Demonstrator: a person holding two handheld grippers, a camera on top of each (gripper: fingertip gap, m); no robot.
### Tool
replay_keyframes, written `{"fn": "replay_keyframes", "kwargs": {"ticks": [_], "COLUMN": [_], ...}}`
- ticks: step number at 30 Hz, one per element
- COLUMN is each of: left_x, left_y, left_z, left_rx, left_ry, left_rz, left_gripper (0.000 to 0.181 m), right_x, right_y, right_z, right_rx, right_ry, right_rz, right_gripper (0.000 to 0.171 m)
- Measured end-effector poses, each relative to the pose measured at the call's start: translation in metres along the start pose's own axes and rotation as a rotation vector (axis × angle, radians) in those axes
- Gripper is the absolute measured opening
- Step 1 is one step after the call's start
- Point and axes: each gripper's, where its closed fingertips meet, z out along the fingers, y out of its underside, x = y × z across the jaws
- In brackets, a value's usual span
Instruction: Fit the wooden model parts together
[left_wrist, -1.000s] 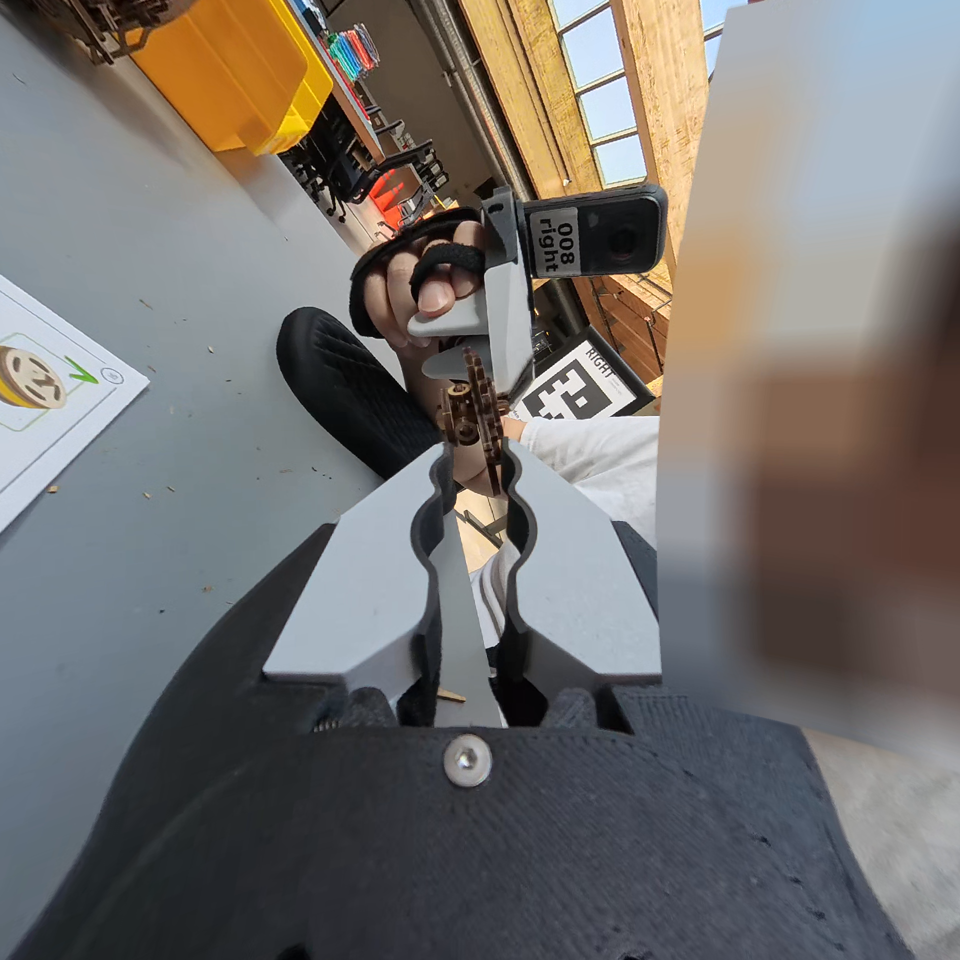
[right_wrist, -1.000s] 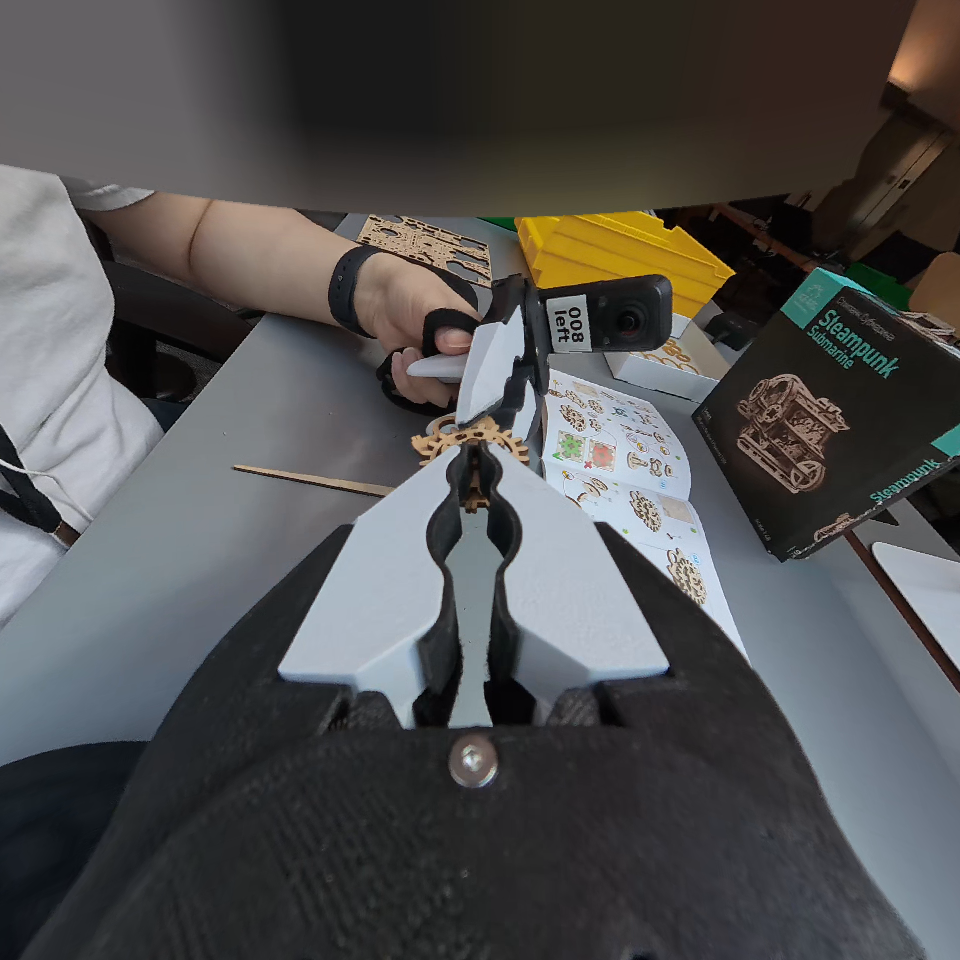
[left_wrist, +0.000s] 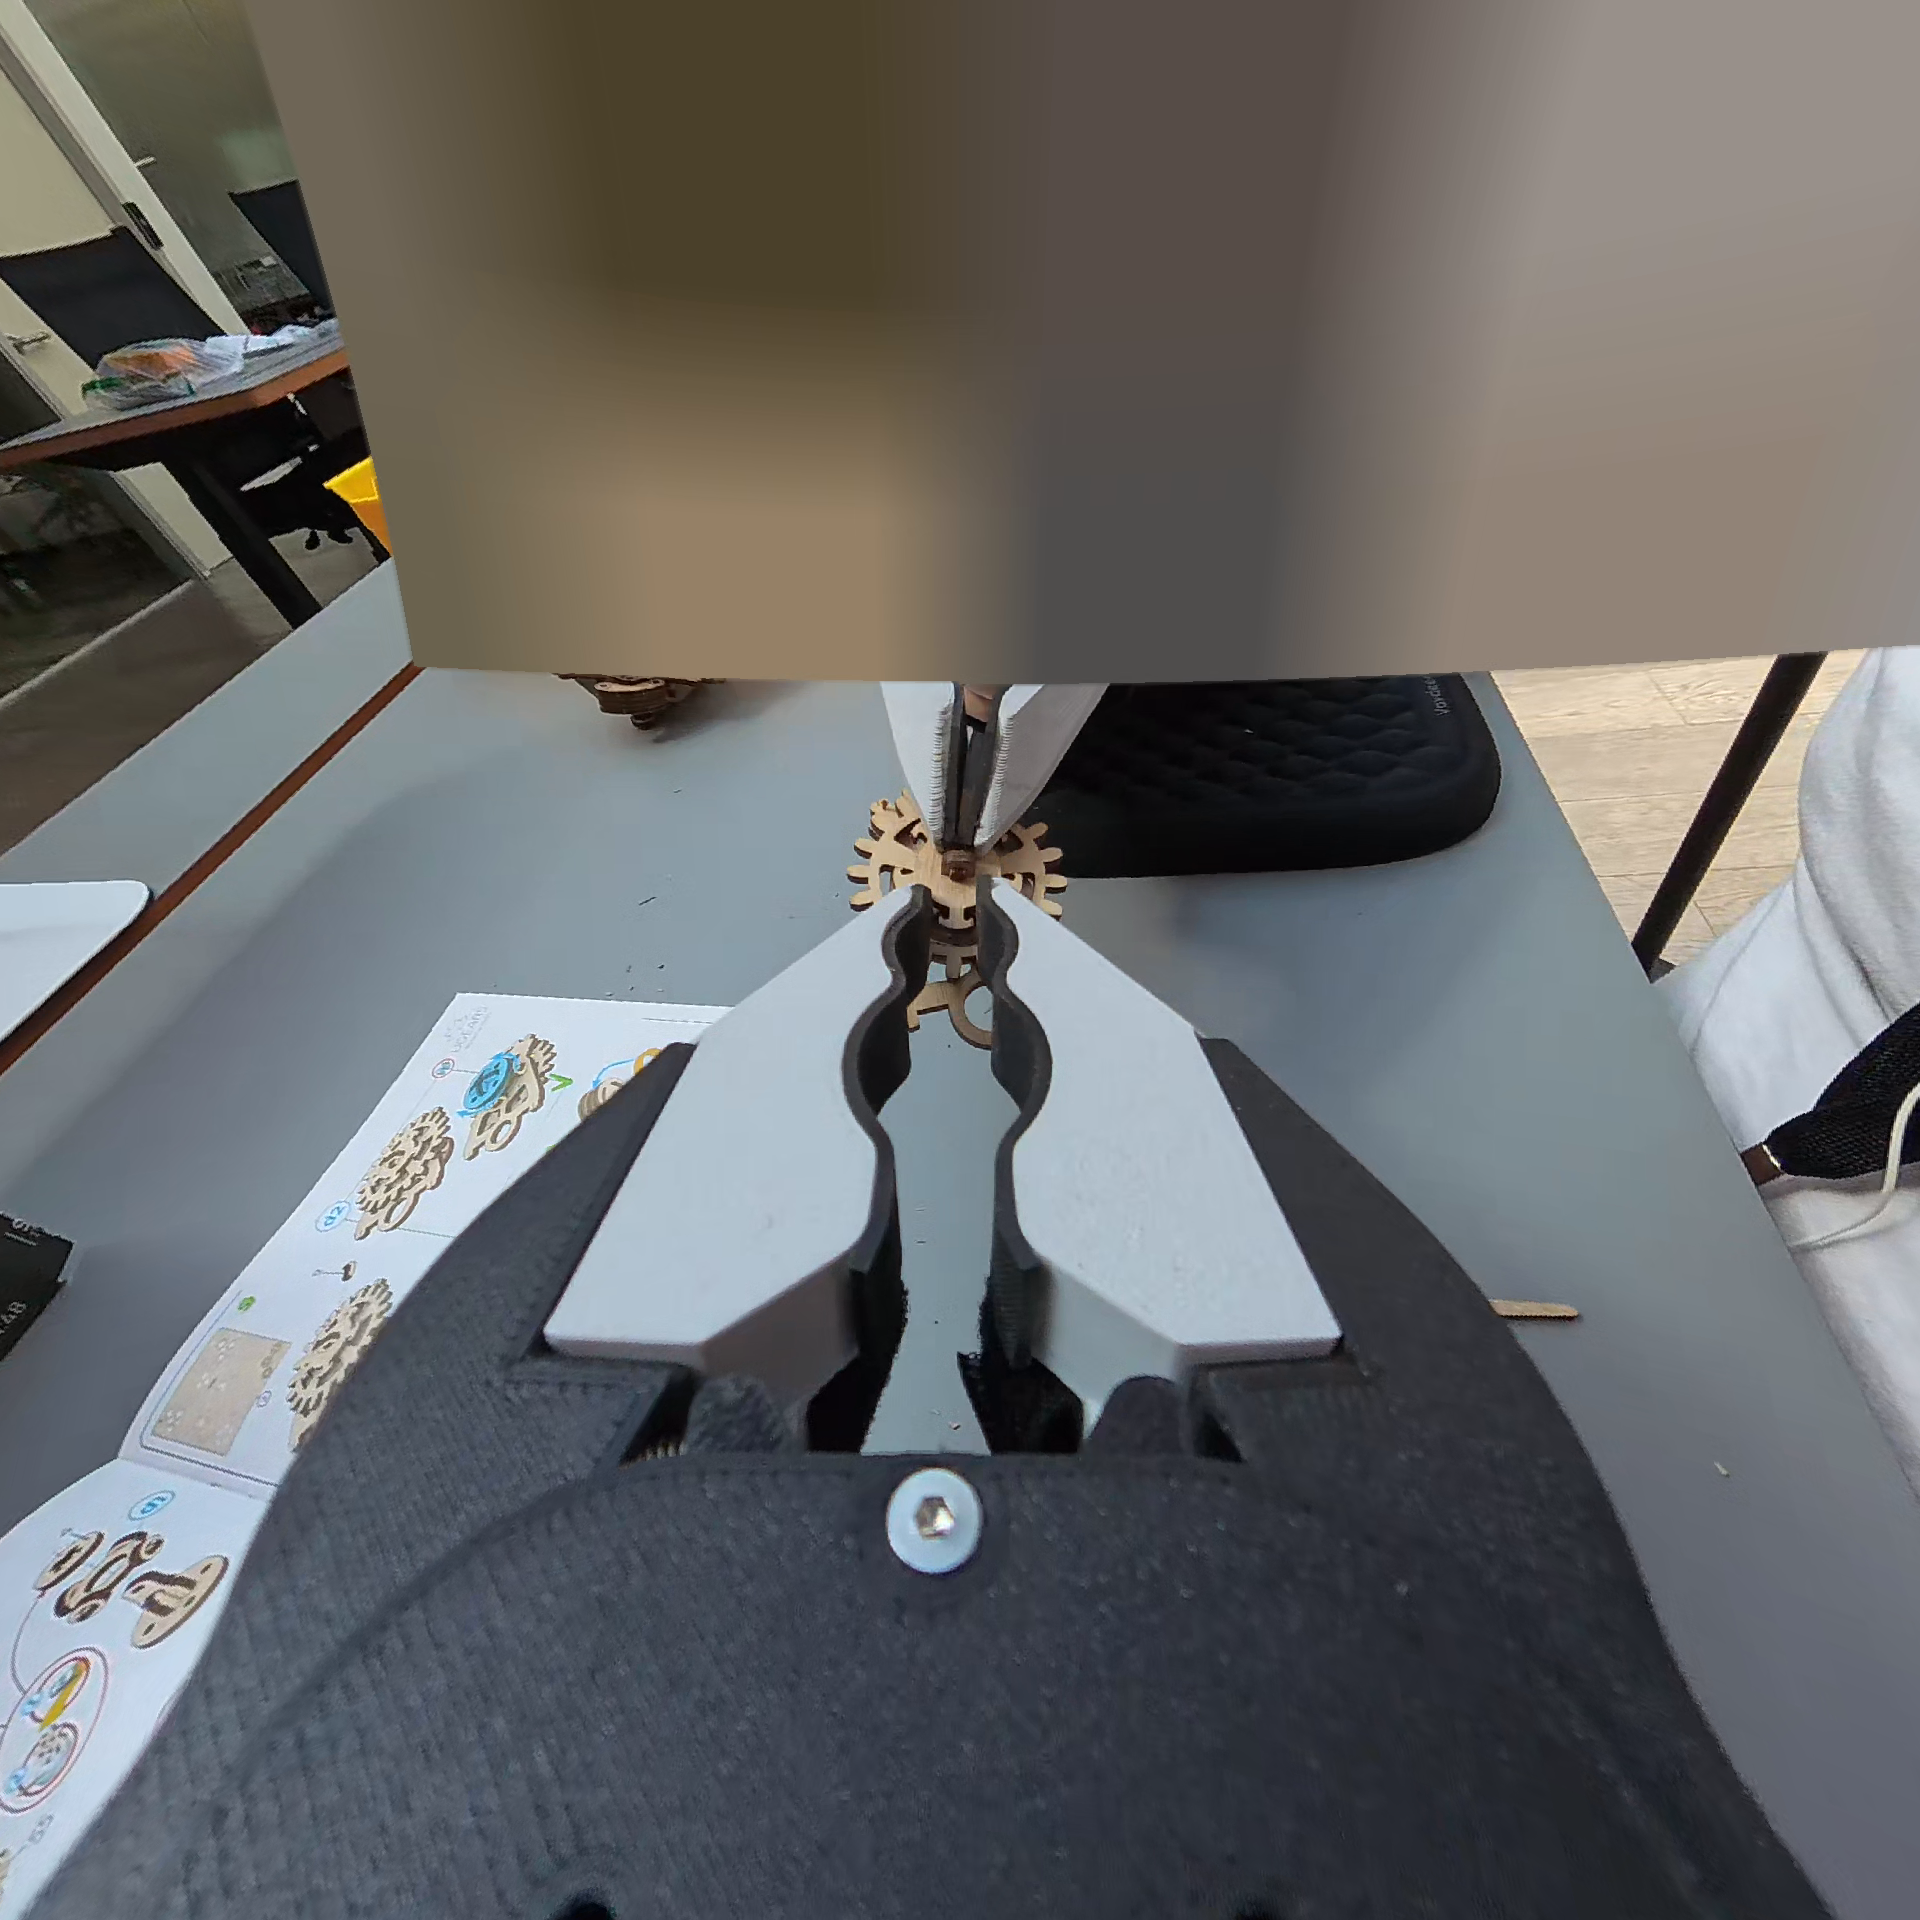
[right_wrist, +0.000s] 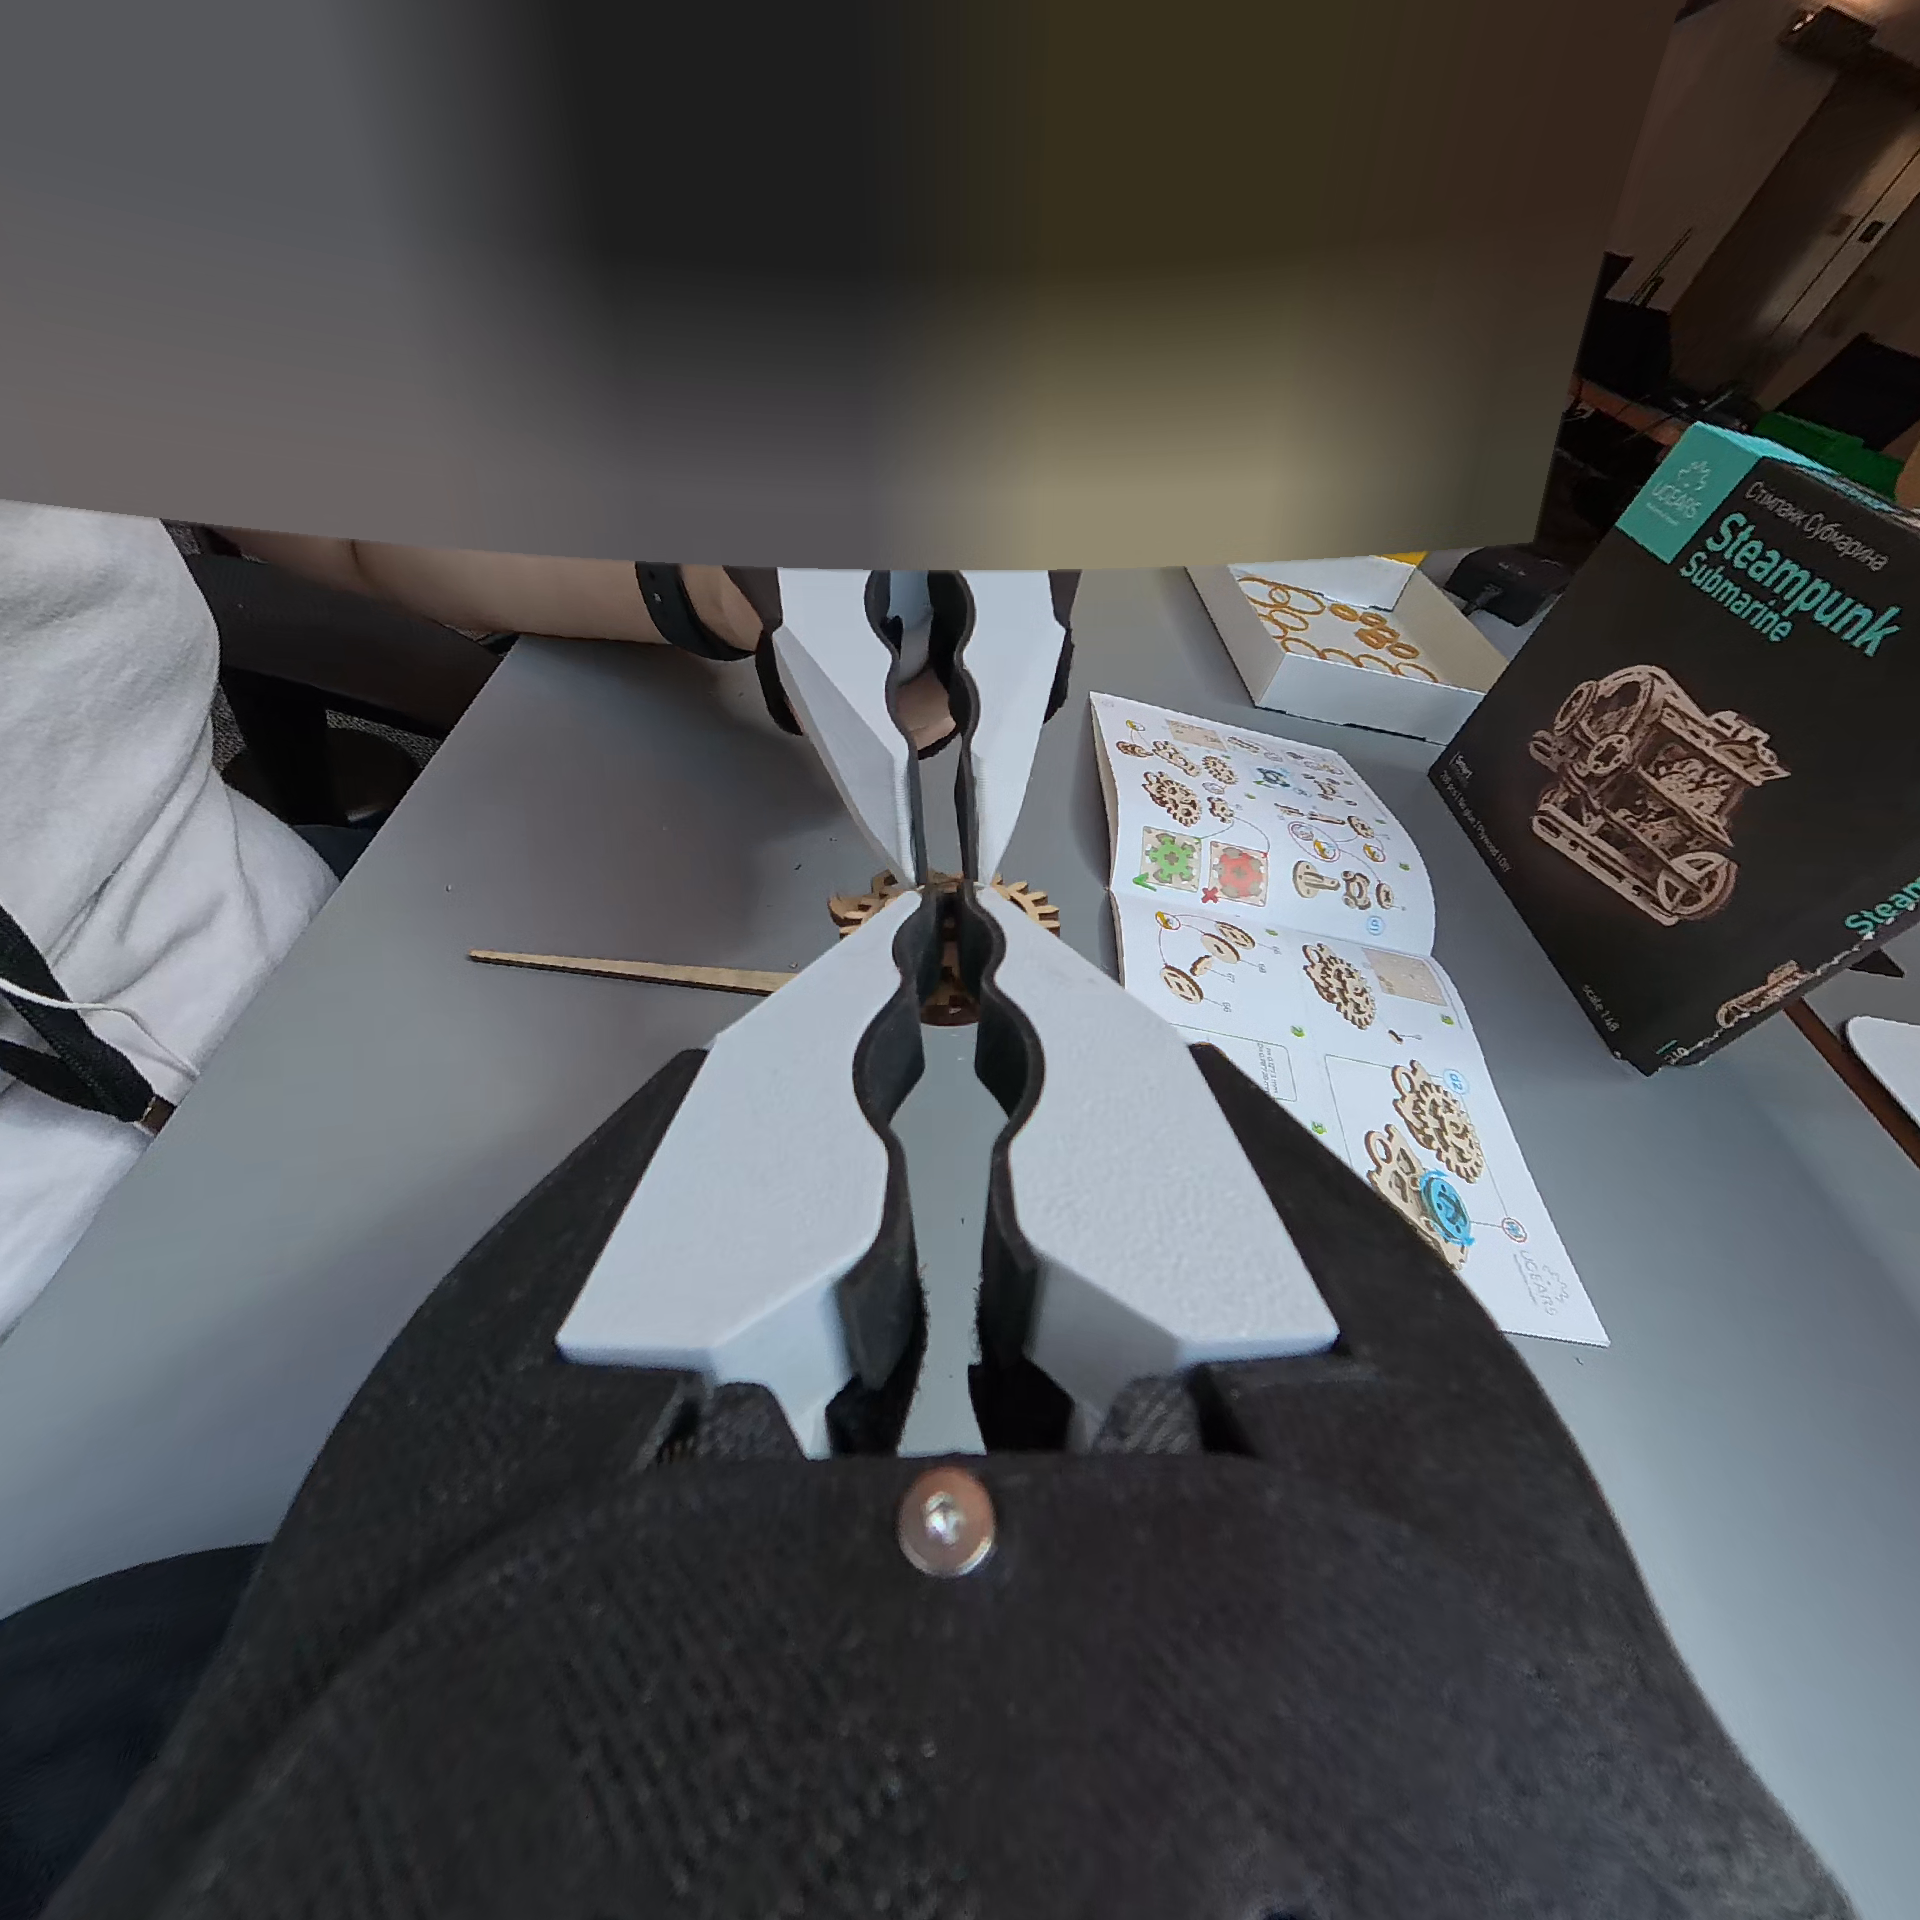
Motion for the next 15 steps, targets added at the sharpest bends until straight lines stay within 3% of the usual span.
{"fn": "replay_keyframes", "kwargs": {"ticks": [15], "left_x": [0.005], "left_y": [-0.004], "left_z": [-0.0005], "left_rx": [0.016], "left_ry": [-0.007], "left_rz": [0.07], "left_gripper": [0.001], "right_x": [-0.0034], "right_y": [-0.0018], "right_z": [0.0014], "right_rx": [0.009], "right_ry": [-0.01], "right_rz": [-0.01], "right_gripper": [0.001]}}
